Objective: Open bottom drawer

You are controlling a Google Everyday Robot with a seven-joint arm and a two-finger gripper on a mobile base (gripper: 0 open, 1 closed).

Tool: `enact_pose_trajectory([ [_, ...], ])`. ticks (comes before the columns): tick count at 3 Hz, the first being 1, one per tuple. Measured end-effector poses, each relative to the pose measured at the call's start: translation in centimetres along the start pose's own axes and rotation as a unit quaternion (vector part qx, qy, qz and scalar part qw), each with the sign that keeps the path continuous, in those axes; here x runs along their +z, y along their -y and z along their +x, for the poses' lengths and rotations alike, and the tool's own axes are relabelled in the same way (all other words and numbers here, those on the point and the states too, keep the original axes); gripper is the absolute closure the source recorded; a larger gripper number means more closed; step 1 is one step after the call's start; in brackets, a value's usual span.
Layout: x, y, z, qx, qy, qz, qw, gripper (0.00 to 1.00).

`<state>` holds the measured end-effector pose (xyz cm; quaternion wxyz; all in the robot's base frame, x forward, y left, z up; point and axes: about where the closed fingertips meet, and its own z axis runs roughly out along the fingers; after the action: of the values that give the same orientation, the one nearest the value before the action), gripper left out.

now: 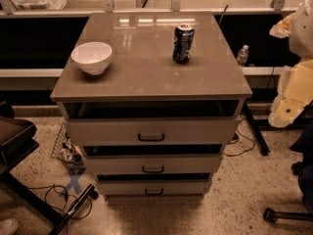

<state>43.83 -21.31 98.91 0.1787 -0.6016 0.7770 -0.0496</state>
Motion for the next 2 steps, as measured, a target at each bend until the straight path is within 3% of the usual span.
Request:
enact_pose_trajectory([
  [2, 1.3, -0.5, 0.4, 0.008, 0.019, 0.003, 0.9998, 0.00],
])
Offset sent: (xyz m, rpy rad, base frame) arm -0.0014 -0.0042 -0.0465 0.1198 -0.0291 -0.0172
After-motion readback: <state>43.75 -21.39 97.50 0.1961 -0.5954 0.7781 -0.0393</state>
